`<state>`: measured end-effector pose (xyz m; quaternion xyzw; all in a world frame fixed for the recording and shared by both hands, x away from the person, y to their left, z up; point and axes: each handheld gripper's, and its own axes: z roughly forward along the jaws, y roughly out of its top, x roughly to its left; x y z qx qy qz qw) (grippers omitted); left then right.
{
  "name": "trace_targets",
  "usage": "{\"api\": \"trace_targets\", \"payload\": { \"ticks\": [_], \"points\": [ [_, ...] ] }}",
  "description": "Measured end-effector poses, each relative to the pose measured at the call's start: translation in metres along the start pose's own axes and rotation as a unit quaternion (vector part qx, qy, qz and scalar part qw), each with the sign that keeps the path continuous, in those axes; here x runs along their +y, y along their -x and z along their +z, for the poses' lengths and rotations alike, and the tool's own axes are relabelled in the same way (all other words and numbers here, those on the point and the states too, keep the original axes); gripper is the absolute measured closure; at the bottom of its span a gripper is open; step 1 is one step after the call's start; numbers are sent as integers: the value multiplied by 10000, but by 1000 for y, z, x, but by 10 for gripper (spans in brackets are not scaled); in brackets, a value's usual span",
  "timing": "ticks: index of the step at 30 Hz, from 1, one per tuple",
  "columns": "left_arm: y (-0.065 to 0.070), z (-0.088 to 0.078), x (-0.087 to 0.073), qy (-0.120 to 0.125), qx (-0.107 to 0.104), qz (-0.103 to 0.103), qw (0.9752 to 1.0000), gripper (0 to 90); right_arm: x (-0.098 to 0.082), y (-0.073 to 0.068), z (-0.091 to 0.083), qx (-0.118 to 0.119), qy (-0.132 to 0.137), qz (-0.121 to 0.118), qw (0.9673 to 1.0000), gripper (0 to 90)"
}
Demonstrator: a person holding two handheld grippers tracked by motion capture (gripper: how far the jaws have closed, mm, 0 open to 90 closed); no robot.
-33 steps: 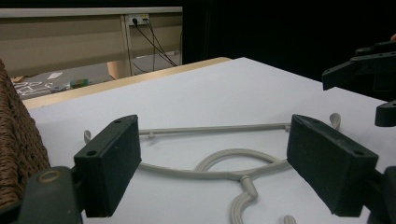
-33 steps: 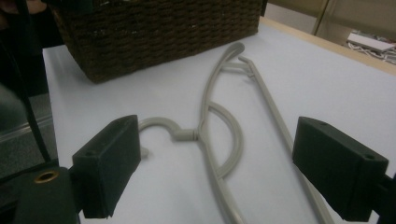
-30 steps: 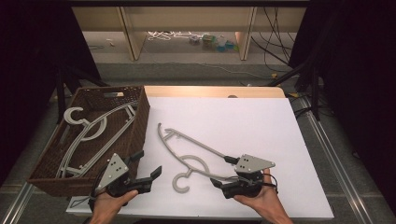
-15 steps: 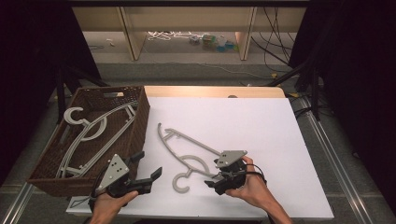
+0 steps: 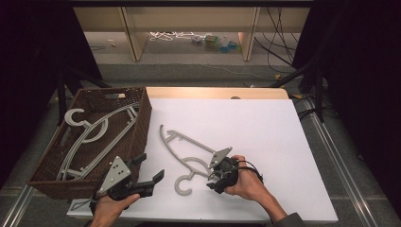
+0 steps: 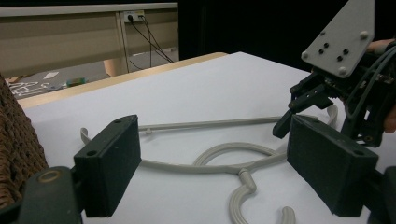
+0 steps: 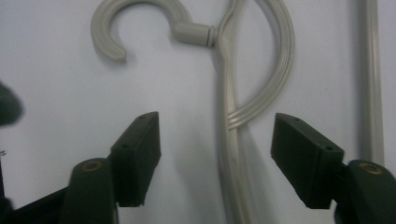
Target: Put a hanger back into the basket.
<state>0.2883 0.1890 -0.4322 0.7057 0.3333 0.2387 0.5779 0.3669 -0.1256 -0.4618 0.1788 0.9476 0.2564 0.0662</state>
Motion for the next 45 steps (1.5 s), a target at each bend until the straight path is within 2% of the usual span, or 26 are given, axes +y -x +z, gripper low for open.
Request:
{"api": "trace_targets", "payload": {
  "ticks": [6, 8, 11, 15, 16, 17, 19, 20, 22, 23, 25, 27, 31, 37, 40, 43, 44, 45],
  "points": [
    [0, 0, 0, -82, 7, 13, 10000, 175, 0, 8, 8, 180, -398, 274, 9987, 479],
    [0, 0, 0, -84, 6, 6, 10000, 175, 1, 9, 7, 198, -434, 268, 9985, 494],
    [0, 0, -1, -108, 3, 30, 9999, 178, 4, 12, 7, 177, -554, 235, 9980, 574],
    [0, 0, 0, -109, -4, 25, 9999, 179, 5, 11, 8, 137, -636, 240, 9976, 583],
    [0, 1, -1, -92, -19, 28, 10000, 179, 6, 11, 7, 144, -662, 202, 9975, 602],
    [1, 1, -2, -75, -34, -31, 10000, 180, 8, 10, 7, 174, -758, 83, 9969, 659],
    [1, 1, -2, -63, -32, -61, 10000, 180, 8, 10, 7, 191, -781, 65, 9967, 679],
    [0, 0, -1, -114, -7, -13, 9999, 181, 10, 10, 7, 229, -863, 27, 9960, 703],
    [0, 1, -2, -67, -28, -46, 10000, 183, 11, 9, 7, 215, -921, 42, 9955, 707],
    [1, 0, -1, -136, 8, -16, 9999, 183, 12, 10, 8, 261, -965, 36, 9950, 709],
    [0, 2, -2, -66, -17, -40, 10000, 184, 16, 11, 9, 268, -1096, 110, 9936, 715],
    [0, 1, -1, -131, 0, 56, 9999, 184, 17, 11, 10, 243, -1116, 128, 9934, 720],
    [0, 1, -1, -118, 6, 42, 9999, 186, 17, 12, 10, 273, -1148, 175, 9929, 746],
    [-1, 1, -1, -131, 0, 24, 9999, 186, 20, 12, 10, 185, -1218, 41, 9924, 801],
    [0, 1, -1, -121, 13, -9, 9999, 186, 21, 9, 11, 149, -1262, -143, 9918, 816],
    [0, 1, -1, -129, 7, 58, 9999, 188, 22, 8, 11, 160, -1267, -402, 9910, 819],
    [0, 1, -1, -132, 5, 46, 9999, 188, 22, 8, 11, 160, -1267, -402, 9910, 819],
    [0, 1, -1, -130, -3, 42, 9999, 190, 21, 9, 11, 110, -1245, -593, 9904, 821]
  ]
}}
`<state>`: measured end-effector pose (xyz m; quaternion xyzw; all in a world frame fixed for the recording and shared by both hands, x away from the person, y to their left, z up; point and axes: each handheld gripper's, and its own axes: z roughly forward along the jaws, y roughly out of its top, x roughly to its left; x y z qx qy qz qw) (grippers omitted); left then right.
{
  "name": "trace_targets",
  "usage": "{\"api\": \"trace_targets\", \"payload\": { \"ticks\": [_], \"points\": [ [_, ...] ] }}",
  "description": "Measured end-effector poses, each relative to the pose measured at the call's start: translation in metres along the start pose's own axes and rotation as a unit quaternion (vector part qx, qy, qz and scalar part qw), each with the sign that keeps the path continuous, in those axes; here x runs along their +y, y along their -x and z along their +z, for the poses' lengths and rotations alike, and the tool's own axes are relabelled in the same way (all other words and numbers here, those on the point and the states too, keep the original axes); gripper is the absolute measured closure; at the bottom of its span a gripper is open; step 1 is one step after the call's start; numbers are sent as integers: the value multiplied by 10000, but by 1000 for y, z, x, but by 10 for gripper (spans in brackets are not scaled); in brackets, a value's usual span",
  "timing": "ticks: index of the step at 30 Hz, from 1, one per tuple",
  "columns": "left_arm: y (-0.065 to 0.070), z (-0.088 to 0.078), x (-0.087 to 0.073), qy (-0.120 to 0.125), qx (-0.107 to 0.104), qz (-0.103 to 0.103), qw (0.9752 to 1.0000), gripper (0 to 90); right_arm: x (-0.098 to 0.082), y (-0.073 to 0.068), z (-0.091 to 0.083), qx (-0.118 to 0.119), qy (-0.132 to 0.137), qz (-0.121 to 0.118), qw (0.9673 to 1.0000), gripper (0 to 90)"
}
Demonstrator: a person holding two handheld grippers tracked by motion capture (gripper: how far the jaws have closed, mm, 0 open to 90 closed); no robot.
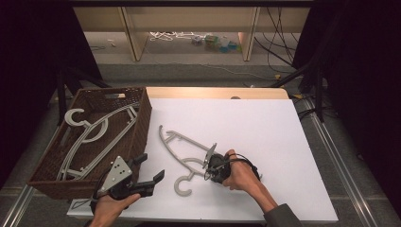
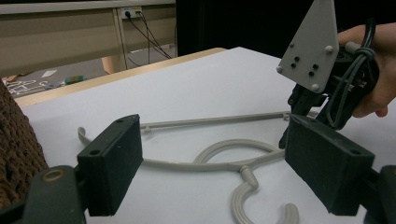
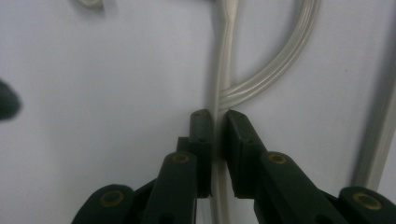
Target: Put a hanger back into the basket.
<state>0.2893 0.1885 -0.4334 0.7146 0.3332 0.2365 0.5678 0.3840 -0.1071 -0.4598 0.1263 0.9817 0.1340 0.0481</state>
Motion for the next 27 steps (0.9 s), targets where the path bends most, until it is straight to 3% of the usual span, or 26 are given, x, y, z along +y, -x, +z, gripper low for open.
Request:
{"api": "trace_targets", "payload": {
  "ticks": [2, 4, 6, 10, 12, 14, 20, 27],
  "points": [
    [0, 1, -1, -29, -10, 6, 10000, 191, 0, -2, 0, 54, 38, 40, 10000, 822],
    [1, 2, -1, -97, -13, 52, 9999, 196, -1, 1, -1, 9, -2, -217, 9998, 822],
    [2, 4, -2, -120, -16, 134, 9998, 204, -2, 0, -2, 59, 77, -112, 9999, 822],
    [7, 8, -3, -280, 28, 421, 9987, 232, -6, 3, -11, 60, 150, -164, 9997, 822],
    [8, 12, -1, -254, 17, 694, 9973, 236, -7, 2, -16, 60, 180, -139, 9997, 823],
    [13, 15, -1, -367, 29, 740, 9966, 243, -7, 3, -21, 88, 255, -204, 9994, 822],
    [15, 25, -1, -554, 16, 1059, 9928, 249, -11, -1, -39, 59, 385, -300, 9988, 822],
    [20, 34, 2, -716, 17, 1561, 9851, 272, -14, -10, -52, 130, 470, -465, 9977, 823]
  ]
}}
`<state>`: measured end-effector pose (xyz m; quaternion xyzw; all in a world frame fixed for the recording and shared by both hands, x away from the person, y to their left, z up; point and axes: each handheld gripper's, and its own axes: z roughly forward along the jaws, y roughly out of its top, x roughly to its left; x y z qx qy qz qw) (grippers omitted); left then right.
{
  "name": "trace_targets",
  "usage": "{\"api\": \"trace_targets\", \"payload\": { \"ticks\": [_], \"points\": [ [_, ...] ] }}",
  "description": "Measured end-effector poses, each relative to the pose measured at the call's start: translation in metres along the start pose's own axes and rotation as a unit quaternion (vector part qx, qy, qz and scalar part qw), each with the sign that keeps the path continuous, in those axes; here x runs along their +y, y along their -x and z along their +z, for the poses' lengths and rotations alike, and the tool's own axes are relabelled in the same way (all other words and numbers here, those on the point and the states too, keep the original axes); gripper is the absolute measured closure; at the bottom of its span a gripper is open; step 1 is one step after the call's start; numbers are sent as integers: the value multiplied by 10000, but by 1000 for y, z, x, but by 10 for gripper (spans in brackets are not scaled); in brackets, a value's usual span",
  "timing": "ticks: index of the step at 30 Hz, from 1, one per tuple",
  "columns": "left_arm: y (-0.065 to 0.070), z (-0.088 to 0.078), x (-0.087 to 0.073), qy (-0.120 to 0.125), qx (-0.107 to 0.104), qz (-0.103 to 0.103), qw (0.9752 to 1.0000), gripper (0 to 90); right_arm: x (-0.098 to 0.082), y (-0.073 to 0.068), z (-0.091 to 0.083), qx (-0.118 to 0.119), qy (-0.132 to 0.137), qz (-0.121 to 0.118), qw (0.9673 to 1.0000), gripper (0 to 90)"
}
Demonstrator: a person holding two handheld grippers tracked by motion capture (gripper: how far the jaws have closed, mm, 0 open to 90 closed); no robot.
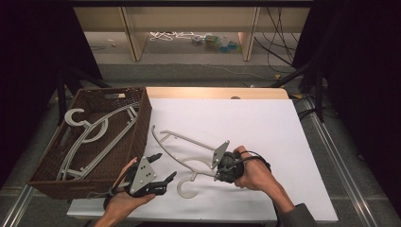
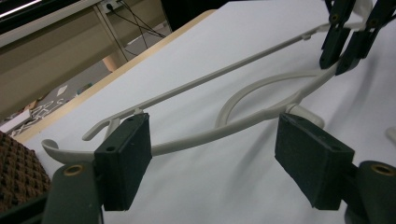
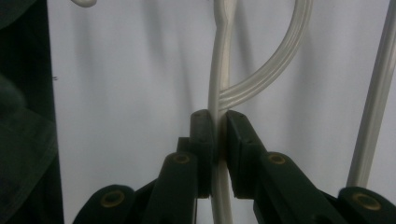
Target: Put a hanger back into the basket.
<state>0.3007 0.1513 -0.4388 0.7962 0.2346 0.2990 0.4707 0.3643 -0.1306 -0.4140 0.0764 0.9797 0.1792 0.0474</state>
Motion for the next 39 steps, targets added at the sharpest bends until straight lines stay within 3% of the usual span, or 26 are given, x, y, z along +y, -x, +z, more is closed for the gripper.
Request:
{"api": "trace_targets", "payload": {
  "ticks": [1, 3, 6, 10, 15, 17, 23, 24, 27, 32, 36, 39],
  "points": [
    [1, 1, 1, -45, -38, 117, 9999, 275, 0, -1, -1, 10, 12, -19, 10000, 823],
    [3, 5, 0, -128, -119, 156, 9997, 275, 0, -2, -2, 11, 9, -20, 10000, 823],
    [5, 10, 1, -291, -210, 451, 9983, 279, -1, -5, -7, 83, 27, -73, 9999, 823],
    [9, 15, 1, -385, -266, 642, 9968, 292, -4, -9, -13, 129, 46, -113, 9998, 822],
    [10, 21, 4, -423, -318, 925, 9943, 312, -5, -10, -17, 153, 48, -136, 9998, 823],
    [10, 23, 4, -466, -334, 1115, 9921, 321, -5, -11, -19, 179, 51, -155, 9997, 822],
    [12, 26, 3, -539, -447, 1338, 9885, 363, -5, -15, -22, 218, 98, -251, 9994, 823],
    [11, 26, 3, -641, -467, 1450, 9863, 363, -5, -15, -22, 218, 98, -251, 9994, 823],
    [12, 27, 2, -669, -561, 1616, 9830, 402, -4, -16, -22, 249, 86, -318, 9991, 823],
    [14, 28, 2, -657, -685, 1832, 9785, 451, -2, -19, -21, 390, 157, -314, 9986, 822],
    [14, 27, 2, -592, -736, 2020, 9748, 534, -1, -19, -20, 353, 146, -453, 9982, 822],
    [15, 26, 2, -622, -842, 2235, 9691, 576, -1, -19, -20, 369, 150, -480, 9981, 822]
  ]
}}
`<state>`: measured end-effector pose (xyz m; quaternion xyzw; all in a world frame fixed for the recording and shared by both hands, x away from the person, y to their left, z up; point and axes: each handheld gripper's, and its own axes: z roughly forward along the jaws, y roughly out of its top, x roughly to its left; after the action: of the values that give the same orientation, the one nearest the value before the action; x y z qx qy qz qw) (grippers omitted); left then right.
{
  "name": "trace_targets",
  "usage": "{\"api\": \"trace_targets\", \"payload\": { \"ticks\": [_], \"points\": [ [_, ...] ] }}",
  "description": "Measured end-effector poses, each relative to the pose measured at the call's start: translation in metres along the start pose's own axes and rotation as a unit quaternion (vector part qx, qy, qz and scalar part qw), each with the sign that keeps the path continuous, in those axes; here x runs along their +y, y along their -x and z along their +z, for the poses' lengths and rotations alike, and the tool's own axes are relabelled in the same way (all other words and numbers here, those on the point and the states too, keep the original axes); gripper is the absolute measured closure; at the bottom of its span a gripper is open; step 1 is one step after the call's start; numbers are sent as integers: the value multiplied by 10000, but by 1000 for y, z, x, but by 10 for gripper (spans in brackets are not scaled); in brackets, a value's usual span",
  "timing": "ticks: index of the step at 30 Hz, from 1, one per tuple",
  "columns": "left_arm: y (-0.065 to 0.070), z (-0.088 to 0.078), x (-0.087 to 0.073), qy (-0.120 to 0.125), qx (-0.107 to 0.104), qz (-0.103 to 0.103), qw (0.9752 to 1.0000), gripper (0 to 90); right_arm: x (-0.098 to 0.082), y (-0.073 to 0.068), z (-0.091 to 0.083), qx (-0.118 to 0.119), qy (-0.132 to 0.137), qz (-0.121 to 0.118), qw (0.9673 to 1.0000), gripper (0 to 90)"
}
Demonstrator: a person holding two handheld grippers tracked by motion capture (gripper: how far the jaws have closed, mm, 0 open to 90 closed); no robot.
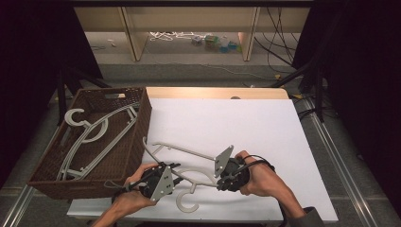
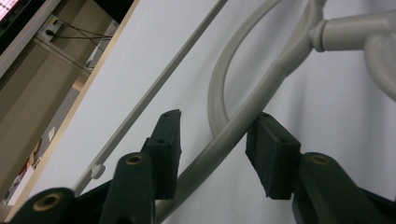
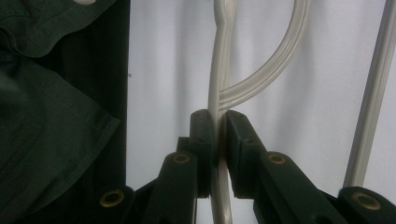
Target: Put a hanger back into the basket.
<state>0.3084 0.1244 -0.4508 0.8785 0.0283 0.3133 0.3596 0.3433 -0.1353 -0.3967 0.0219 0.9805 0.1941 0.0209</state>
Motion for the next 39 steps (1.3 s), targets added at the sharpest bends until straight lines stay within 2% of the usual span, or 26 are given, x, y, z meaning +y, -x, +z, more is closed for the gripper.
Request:
{"api": "trace_targets", "payload": {
  "ticks": [3, 4, 6, 7, 8, 9, 11, 12, 13, 15, 16, 17, 21, 23, 24, 25, 26, 28, 30, 31, 33, 34, 36, 37, 38, 39],
  "points": [
    [2, -1, 1, -60, -107, 280, 9995, 620, 0, -1, 0, 40, -34, -54, 10000, 822],
    [2, -2, 3, -111, -161, 448, 9988, 644, -1, -1, 1, 93, -48, -49, 9999, 822],
    [3, -3, 4, -111, -243, 557, 9981, 665, -1, 0, 0, 123, -32, -126, 9998, 821],
    [1, -5, 6, -281, -283, 826, 9958, 665, -1, 0, 0, 123, -32, -126, 9998, 821],
    [1, -6, 7, -303, -227, 938, 9949, 674, -2, 1, -1, 132, 17, -172, 9998, 821],
    [2, -7, 8, -300, -230, 1004, 9942, 681, -3, 1, -1, 142, 29, -171, 9997, 820],
    [5, -6, 9, -162, -297, 991, 9945, 709, -5, 3, -3, 223, 86, -253, 9994, 817],
    [4, -8, 10, -243, -291, 1134, 9928, 722, -6, 3, -4, 201, 86, -232, 9995, 817],
    [6, -7, 10, -141, -350, 1047, 9938, 722, -6, 3, -4, 201, 86, -232, 9995, 817],
    [7, -8, 11, -176, -347, 1190, 9921, 767, -8, 6, -9, 139, 266, -288, 9991, 810],
    [8, -8, 11, -66, -381, 1106, 9931, 767, -8, 6, -9, 139, 266, -288, 9991, 810],
    [7, -10, 13, -63, -350, 1178, 9924, 775, -10, 7, -10, 98, 313, -248, 9992, 805],
    [6, -14, 18, 8, -362, 1084, 9934, 793, -15, 11, -15, 98, 502, -130, 9986, 779],
    [2, -17, 19, -100, -297, 1102, 9934, 796, -15, 12, -19, -14, 677, 55, 9977, 750],
    [4, -16, 18, 46, -353, 856, 9957, 796, -15, 12, -19, -14, 677, 55, 9977, 750],
    [1, -18, 19, -51, -415, 790, 9960, 797, -16, 12, -20, -70, 711, 118, 9974, 729],
    [-3, -22, 21, -251, -269, 907, 9952, 797, -16, 13, -22, -192, 797, 241, 9963, 696],
    [-2, -20, 21, -9, -291, 423, 9987, 796, -17, 15, -24, -440, 982, 456, 9931, 577],
    [-5, -21, 22, 18, -288, 329, 9990, 795, -17, 16, -28, -637, 1187, 783, 9878, 472],
    [-7, -21, 22, 29, -310, 149, 9994, 797, -16, 16, -30, -732, 1302, 901, 9847, 435],
    [-9, -22, 21, 68, -260, -52, 9996, 796, -15, 17, -33, -973, 1511, 1049, 9781, 390],
    [-10, -23, 21, 20, -258, -176, 9995, 795, -15, 18, -34, -1112, 1622, 1025, 9751, 377],
    [-12, -24, 22, 18, -205, -240, 9995, 795, -15, 20, -38, -1308, 1823, 1111, 9681, 330],
    [-12, -25, 22, -44, -235, -329, 9992, 795, -15, 20, -39, -1483, 1922, 1166, 9631, 312],
    [-14, -25, 22, -7, -201, -252, 9995, 795, -15, 21, -41, -1462, 1953, 1174, 9627, 299],
    [-14, -25, 22, 24, -192, -241, 9995, 795, -15, 22, -43, -1565, 2081, 1227, 9577, 281]
  ]
}}
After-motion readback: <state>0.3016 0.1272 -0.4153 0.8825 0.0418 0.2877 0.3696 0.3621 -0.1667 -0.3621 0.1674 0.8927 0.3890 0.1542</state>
